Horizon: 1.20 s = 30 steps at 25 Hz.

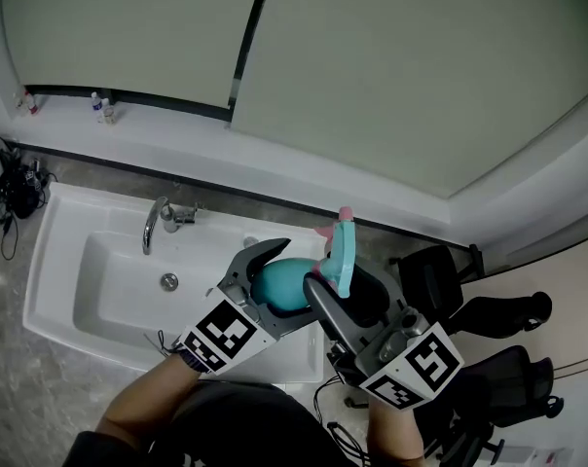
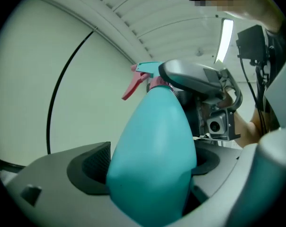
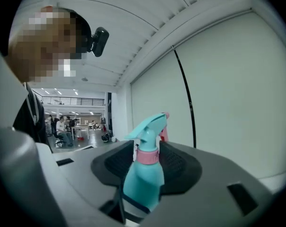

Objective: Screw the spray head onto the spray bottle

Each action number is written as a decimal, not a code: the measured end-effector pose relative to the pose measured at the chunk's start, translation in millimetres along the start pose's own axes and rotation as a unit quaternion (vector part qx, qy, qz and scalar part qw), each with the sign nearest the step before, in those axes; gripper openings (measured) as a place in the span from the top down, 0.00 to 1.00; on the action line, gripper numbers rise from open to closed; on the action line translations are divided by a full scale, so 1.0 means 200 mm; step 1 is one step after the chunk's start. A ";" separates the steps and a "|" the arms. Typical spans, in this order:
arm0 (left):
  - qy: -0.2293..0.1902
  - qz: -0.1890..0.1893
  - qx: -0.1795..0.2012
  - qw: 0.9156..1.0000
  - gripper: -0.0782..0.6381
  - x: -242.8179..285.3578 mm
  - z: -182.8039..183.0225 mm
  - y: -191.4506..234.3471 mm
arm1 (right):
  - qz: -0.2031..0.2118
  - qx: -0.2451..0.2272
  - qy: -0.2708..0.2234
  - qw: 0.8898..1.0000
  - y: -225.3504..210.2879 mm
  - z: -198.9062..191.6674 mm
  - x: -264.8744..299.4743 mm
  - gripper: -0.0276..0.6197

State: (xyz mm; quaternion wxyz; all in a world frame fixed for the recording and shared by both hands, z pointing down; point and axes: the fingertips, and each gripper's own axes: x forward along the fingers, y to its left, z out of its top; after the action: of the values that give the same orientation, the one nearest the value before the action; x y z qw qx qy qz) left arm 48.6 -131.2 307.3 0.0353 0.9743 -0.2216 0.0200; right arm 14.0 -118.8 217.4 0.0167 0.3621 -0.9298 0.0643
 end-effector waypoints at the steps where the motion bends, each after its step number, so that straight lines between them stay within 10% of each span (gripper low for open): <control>1: -0.004 -0.013 -0.004 1.000 0.23 -0.01 0.01 -0.01 | 0.016 0.001 -0.001 1.000 0.01 0.01 -0.01 0.73; 10: -0.016 -0.159 -0.004 0.987 0.23 -0.11 0.12 -0.18 | 0.184 0.013 -0.054 0.981 0.05 0.15 -0.31 0.71; 15: -0.017 -0.315 -0.016 0.949 0.23 -0.18 0.14 -0.44 | 0.399 0.089 -0.094 0.908 0.04 0.22 -0.35 0.54; 22: 0.005 -0.418 -0.016 0.908 0.23 -0.23 0.11 -0.61 | 0.543 -0.051 -0.003 0.838 0.44 0.13 -0.31 0.50; 30: 0.049 -0.430 -0.050 0.900 0.23 -0.25 0.05 -0.54 | 0.511 -0.080 0.031 0.855 0.44 0.08 -0.27 0.73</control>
State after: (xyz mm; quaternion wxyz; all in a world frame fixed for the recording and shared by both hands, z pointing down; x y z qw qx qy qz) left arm 50.1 -13.4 288.0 0.1003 0.9695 0.2202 0.0394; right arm -4.6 -20.4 188.8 0.0390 -0.1691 -0.9848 -0.0001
